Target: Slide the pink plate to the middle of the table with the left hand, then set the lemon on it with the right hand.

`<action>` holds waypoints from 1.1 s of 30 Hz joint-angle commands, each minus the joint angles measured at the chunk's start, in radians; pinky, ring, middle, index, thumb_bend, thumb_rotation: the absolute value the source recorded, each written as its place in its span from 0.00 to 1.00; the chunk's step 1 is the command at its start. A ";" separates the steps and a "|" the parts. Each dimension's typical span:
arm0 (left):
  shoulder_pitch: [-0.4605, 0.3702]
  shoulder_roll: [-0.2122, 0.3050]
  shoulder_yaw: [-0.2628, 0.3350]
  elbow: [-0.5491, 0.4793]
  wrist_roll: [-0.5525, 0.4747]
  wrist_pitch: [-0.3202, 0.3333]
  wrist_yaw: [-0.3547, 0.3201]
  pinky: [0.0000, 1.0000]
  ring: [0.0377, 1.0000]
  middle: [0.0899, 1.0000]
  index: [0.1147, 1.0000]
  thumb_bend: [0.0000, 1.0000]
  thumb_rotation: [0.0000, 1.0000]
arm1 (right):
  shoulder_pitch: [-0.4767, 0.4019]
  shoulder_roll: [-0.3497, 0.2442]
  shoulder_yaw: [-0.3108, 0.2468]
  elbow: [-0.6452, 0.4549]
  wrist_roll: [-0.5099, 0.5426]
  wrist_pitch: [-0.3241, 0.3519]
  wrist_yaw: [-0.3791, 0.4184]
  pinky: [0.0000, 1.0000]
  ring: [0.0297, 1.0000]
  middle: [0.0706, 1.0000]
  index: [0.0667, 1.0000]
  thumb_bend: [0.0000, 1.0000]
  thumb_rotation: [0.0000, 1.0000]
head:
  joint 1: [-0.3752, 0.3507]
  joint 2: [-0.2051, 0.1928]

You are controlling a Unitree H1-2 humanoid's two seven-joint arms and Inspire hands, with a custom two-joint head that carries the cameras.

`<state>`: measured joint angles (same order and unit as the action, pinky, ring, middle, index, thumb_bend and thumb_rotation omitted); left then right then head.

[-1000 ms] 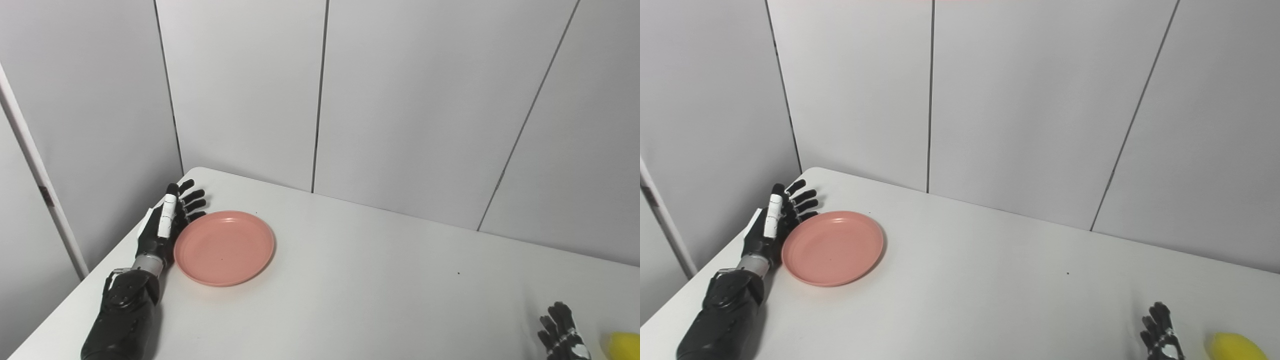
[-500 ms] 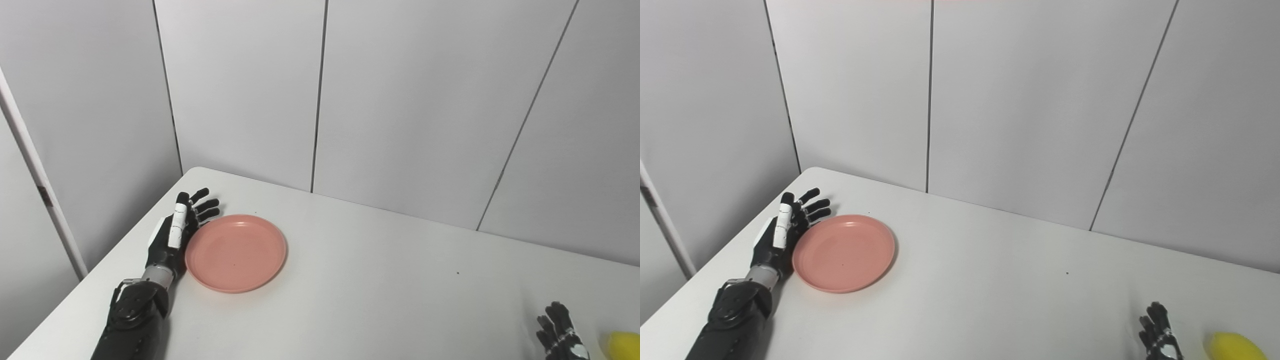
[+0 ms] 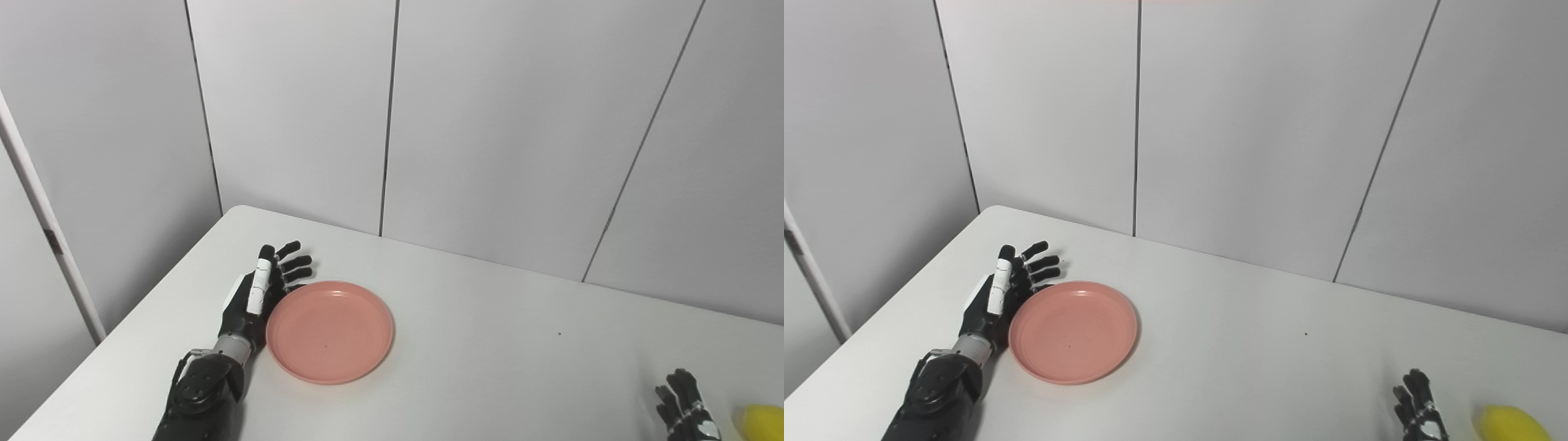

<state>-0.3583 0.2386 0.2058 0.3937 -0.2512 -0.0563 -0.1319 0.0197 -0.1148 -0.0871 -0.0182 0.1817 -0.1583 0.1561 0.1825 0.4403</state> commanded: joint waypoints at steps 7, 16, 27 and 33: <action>-0.032 -0.028 -0.029 0.020 0.023 -0.013 0.003 0.69 0.76 0.75 0.78 0.81 1.00 | 0.082 0.038 0.021 0.054 0.007 0.008 -0.002 1.00 0.96 0.97 0.96 0.76 1.00 | 0.000 0.003; -0.038 -0.061 -0.039 0.052 0.007 -0.037 -0.020 0.73 0.79 0.78 0.81 0.78 1.00 | 0.080 0.043 0.023 0.060 -0.003 -0.003 -0.010 0.99 0.95 0.96 0.95 0.78 1.00 | -0.007 0.008; -0.054 -0.113 -0.060 0.120 0.027 -0.065 -0.020 0.69 0.76 0.75 0.78 0.84 0.99 | 0.080 0.051 0.032 0.051 -0.010 0.003 -0.016 0.99 0.95 0.96 0.94 0.79 1.00 | -0.021 0.012; -0.046 -0.133 -0.080 0.139 0.032 -0.085 -0.021 0.68 0.75 0.72 0.78 0.84 0.99 | 0.081 0.057 0.036 0.043 -0.015 0.006 -0.022 0.98 0.95 0.96 0.94 0.79 1.00 | -0.030 0.017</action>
<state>-0.4345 0.1333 0.1367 0.5030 -0.2244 -0.1194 -0.1462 0.0286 -0.1005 -0.0752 -0.0308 0.1639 -0.1584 0.1406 0.1534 0.4556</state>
